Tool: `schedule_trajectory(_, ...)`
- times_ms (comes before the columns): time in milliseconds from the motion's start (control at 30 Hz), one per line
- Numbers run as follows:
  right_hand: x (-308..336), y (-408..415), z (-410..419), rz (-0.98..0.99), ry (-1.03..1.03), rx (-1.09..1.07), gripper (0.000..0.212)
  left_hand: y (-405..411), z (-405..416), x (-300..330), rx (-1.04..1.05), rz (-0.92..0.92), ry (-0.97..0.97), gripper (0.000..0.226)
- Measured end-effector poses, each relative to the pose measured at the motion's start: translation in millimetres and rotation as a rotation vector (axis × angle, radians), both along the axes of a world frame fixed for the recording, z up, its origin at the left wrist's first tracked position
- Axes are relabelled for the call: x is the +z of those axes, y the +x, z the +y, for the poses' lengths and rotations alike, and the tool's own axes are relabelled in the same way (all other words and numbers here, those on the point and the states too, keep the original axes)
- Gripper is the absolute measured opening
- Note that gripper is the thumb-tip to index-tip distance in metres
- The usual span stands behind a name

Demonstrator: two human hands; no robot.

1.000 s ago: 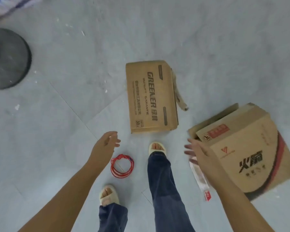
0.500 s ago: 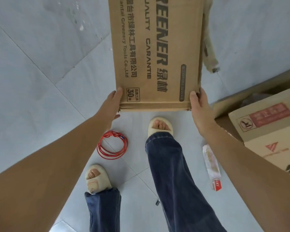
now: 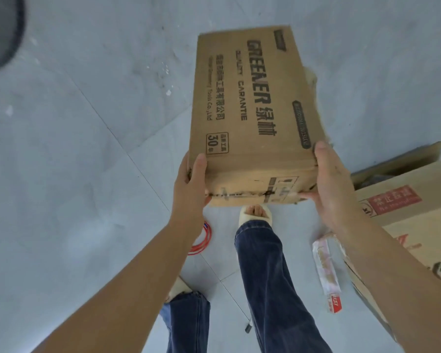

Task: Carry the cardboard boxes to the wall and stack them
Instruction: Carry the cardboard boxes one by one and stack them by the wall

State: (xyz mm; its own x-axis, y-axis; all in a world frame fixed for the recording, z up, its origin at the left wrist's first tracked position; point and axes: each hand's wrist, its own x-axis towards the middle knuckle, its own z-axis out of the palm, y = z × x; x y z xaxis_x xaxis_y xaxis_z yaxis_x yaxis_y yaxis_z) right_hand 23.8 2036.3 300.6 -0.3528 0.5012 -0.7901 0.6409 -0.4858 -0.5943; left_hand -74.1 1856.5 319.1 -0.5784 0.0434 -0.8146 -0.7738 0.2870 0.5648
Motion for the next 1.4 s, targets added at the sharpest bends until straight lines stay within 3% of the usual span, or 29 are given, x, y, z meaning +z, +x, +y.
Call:
schedule_trajectory(167,88.1,-8.3,-42.8,0.061,-0.024,0.11,0.033,-1.8,-39.5,99.7,0.089,0.096,-0.043,0.013)
schedule_trajectory(367,205.8,-20.9,-103.4,0.124,-0.001,0.206,0.022,1.4,-110.0,219.8,0.225,0.142,-0.055,0.025)
schedule_trajectory(533,307.9,-39.8,-151.1,0.191,-0.01,0.313,0.028,12.4,-168.1,321.2,0.379,0.196,-0.038,0.022)
schedule_trajectory(700,380.8,-64.6,-190.2,0.251,-0.04,0.544,0.033,32.7,-204.3,402.0,0.593,0.282,-0.052,0.027)
schedule_trajectory(833,420.8,-90.0,-213.5,0.292,-0.043,0.8,0.036,63.5,-222.3,438.5,0.834,0.291,-0.047,0.04)
schedule_trajectory(967,449.1,-99.4,-252.0,0.377,0.008,1.066,0.028,106.8,-232.5,461.0,1.107,0.345,-0.046,0.013)
schedule_trajectory(1133,471.3,-82.1,-336.9,0.458,0.015,1.369,0.026,164.7,-276.9,478.2,1.435,0.375,-0.063,0.014)
schedule_trajectory(1400,489.9,-10.5,-501.6,0.501,-0.091,1.618,0.019,263.6,-391.4,489.3,1.78,0.449,-0.074,0.027)
